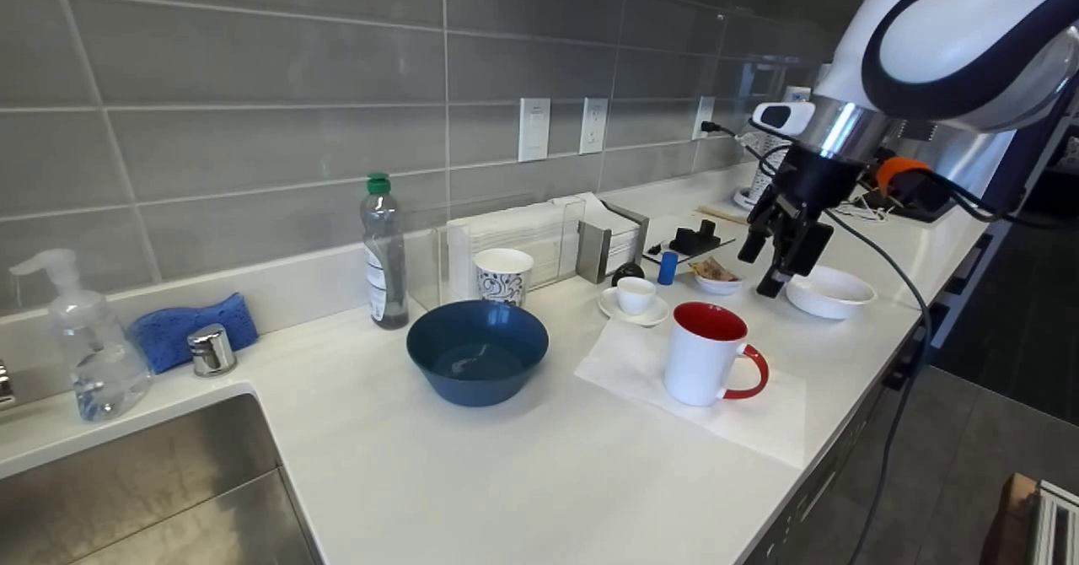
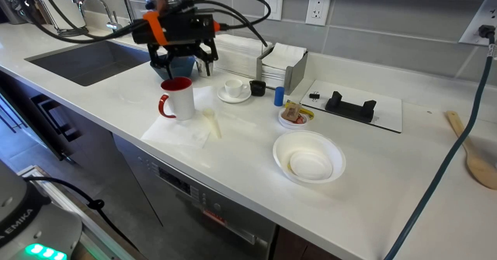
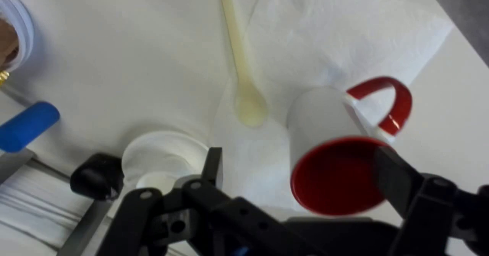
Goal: Slide the paper towel with a cup on it to the right
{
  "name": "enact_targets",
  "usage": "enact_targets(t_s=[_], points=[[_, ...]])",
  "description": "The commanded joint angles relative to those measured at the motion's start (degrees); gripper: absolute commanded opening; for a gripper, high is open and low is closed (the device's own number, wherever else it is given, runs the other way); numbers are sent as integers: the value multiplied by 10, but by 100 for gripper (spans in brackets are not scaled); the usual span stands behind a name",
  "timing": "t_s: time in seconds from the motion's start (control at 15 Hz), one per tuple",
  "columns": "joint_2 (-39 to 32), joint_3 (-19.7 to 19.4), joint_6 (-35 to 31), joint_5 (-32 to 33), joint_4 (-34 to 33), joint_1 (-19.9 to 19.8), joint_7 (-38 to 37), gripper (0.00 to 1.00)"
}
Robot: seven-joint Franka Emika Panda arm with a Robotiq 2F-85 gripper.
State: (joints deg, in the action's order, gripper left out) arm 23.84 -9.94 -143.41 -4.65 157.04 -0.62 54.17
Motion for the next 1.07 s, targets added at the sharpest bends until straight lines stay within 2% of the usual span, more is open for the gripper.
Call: enact_targets(t_s=[0.0,0.13,0.33,0.67,0.73,1.0], points=[[102,0,40,-82,10,51,-57,100],[136,4,52,-125,9,83,-101,100],[143,5,14,-186,6,131,-168,100],[84,-16,-105,-294,4,208,-239,100],[114,-11,-59,-243,5,188,-230,100],[84,-16,-95,-271,5,204,-240,100]])
